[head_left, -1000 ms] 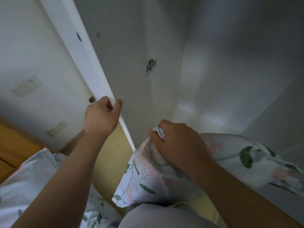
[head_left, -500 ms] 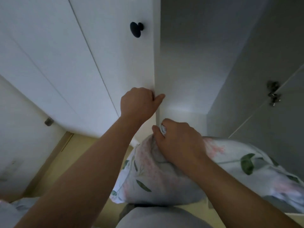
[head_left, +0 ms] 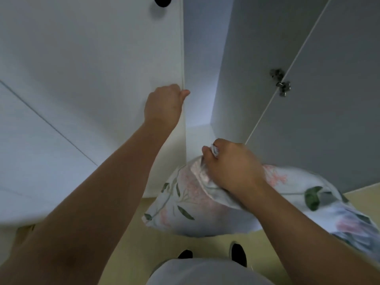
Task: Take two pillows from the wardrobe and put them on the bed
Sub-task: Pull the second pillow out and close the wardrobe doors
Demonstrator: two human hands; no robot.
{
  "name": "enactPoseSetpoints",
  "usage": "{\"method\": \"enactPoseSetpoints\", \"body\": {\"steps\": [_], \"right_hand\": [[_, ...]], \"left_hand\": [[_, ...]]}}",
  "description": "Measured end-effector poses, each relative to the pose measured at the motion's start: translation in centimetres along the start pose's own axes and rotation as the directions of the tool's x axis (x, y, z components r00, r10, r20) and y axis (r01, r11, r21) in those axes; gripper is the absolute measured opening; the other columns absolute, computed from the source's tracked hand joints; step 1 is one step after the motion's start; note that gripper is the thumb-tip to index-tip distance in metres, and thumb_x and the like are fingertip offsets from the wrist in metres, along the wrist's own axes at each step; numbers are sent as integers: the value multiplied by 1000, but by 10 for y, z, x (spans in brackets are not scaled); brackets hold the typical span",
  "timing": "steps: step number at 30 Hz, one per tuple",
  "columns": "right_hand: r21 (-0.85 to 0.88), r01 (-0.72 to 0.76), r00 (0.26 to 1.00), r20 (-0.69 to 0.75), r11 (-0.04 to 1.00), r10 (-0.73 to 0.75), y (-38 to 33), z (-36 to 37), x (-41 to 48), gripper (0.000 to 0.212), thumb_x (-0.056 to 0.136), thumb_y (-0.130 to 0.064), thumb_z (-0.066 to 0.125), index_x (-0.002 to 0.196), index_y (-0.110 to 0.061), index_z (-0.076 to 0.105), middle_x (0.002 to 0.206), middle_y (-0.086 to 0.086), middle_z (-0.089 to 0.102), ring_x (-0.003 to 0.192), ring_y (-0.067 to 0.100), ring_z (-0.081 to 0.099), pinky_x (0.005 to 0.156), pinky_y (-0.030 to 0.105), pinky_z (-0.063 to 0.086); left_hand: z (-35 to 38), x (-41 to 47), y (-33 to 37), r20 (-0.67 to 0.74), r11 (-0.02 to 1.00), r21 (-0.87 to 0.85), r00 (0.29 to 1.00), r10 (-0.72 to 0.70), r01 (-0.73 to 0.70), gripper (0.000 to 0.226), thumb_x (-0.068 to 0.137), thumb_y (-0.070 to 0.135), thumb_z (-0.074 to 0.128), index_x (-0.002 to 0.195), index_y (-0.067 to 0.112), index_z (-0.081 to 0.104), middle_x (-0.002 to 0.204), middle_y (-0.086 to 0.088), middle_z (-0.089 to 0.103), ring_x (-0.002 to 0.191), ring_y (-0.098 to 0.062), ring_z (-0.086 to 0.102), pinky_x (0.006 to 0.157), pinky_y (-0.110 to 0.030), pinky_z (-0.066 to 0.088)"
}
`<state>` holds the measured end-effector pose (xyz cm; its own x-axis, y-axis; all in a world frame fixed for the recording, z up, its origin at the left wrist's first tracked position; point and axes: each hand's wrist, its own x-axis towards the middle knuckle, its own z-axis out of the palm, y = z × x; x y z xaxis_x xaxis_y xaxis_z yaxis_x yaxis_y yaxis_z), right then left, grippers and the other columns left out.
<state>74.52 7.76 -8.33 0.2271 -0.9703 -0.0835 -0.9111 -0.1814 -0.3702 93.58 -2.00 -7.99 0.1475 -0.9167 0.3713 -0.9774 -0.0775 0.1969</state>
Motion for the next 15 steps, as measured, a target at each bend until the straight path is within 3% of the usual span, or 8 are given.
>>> {"method": "enactPoseSetpoints", "body": {"steps": [4,7,12,15], "right_hand": [[6,-135,989,-57,991,136,-5,8,-2,33,99,-51,37,87,-25,53,78,-3,59,73,24,61,67,37,52],[-8,-143,985,-99,990,142,-4,16,-2,38,99,-50,36,72,-24,44,74,0,58,72,27,64,70,35,52],[48,-218,968,-116,975,222,-7,22,-15,36,99,-51,38,75,-25,45,79,5,63,75,32,66,75,41,57],[97,-244,955,-151,965,256,-5,23,-23,43,88,-60,25,68,-25,40,77,3,62,74,32,66,75,41,57]], "left_hand": [[13,16,-14,10,997,-50,998,63,-62,45,106,38,39,96,0,61,98,-23,68,92,-42,63,70,-41,39],[22,25,-26,11,987,-121,994,105,-103,33,105,27,42,100,0,61,102,-23,66,95,-40,61,72,-41,38],[33,33,-46,34,950,-255,980,194,-179,22,96,15,51,114,8,62,111,-15,66,103,-34,61,86,-38,45],[33,33,-47,82,952,-232,971,224,-200,24,94,14,54,116,8,61,112,-15,64,104,-33,59,89,-38,45]]}}
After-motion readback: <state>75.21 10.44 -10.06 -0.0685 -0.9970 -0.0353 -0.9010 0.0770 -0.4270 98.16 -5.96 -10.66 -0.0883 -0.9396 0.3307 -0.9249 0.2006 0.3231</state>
